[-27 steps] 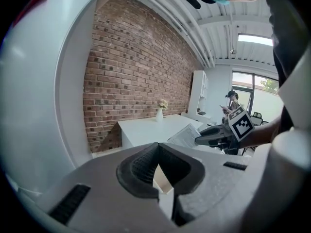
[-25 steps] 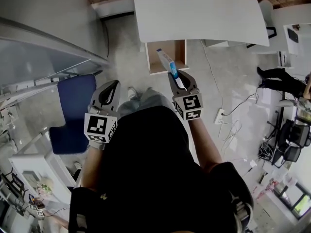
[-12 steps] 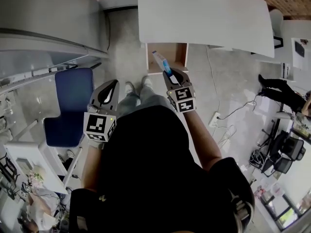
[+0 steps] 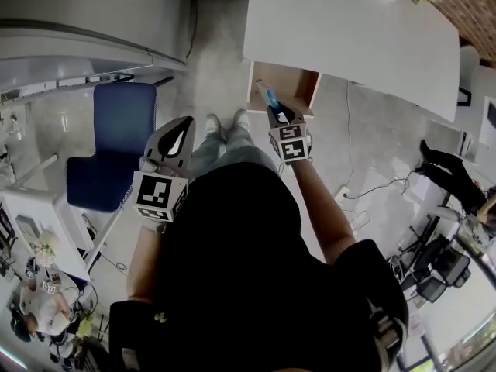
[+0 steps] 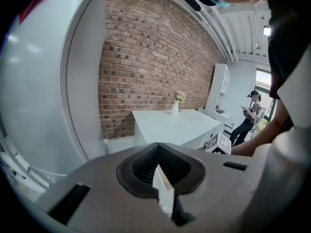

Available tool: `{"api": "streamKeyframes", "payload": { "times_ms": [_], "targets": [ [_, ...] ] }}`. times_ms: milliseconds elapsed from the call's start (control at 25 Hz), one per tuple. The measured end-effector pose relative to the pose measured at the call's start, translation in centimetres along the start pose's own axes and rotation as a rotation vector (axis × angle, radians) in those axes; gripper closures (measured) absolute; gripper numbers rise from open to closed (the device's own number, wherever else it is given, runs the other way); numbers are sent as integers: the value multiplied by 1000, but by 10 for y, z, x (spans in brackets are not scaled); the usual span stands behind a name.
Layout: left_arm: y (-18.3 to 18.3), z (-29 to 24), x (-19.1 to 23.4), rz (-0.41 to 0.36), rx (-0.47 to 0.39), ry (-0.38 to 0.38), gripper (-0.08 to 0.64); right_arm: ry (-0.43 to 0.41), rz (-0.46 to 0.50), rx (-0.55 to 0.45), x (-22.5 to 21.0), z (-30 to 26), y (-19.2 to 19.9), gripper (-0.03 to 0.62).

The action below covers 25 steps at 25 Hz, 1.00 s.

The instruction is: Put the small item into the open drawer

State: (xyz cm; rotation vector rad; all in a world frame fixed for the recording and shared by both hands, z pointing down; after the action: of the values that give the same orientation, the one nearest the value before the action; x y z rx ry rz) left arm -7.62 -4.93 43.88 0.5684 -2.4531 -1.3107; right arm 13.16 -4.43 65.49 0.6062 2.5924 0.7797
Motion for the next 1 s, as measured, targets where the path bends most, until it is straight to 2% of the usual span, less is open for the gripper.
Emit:
{"api": "streamKeyframes", "payload": {
  "times_ms": [600, 1000],
  "targets": [
    [26, 4, 16, 60, 98, -90, 557, -2, 18, 212, -32, -92, 46, 495],
    [44, 20, 28, 91, 131, -147, 557, 13, 9, 293, -39, -129, 73, 494]
  ]
}}
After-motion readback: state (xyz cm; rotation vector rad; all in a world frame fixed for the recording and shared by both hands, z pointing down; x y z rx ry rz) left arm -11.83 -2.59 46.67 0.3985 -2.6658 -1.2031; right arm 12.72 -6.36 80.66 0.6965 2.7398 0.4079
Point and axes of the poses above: the fingertips, and each gripper's own axes: z backward along the fingers, x to its left, y out of its underside, the point moved 1 cm from there along z, backward along the fingers, and after that the axes turned 9 degrees about -y, right-handed, at the moved point
